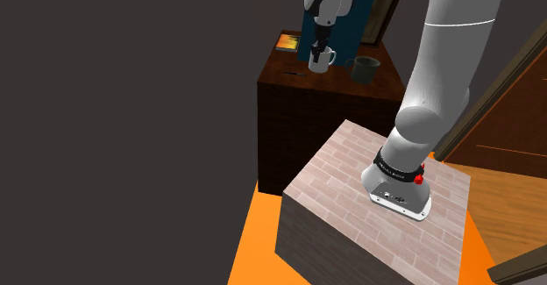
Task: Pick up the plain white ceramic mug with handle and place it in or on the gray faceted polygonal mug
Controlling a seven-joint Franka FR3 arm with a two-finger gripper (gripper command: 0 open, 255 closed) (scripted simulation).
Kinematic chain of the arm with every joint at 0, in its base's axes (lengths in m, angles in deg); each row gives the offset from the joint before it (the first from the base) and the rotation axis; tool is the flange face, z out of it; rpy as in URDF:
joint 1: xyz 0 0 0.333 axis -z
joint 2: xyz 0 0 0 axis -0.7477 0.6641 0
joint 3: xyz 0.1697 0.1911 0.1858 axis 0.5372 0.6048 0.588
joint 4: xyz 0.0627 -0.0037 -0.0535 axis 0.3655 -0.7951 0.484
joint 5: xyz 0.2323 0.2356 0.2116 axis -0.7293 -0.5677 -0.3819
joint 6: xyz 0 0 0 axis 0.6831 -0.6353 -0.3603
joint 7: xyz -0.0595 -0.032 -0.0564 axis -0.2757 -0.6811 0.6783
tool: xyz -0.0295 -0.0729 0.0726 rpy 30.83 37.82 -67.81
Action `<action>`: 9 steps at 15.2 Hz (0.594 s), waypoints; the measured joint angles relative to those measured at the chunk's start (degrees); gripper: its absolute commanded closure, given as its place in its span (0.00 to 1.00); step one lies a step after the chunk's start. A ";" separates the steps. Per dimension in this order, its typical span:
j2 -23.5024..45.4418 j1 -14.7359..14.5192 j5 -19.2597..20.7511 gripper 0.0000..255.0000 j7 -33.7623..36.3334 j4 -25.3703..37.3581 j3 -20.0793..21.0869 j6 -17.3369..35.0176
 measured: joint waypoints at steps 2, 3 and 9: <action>0.00 0.00 0.00 1.00 0.00 0.00 0.00 -0.01; 0.01 0.00 0.00 1.00 0.00 0.00 0.00 -0.01; -0.95 -0.12 0.63 1.00 0.31 0.35 -0.26 -1.21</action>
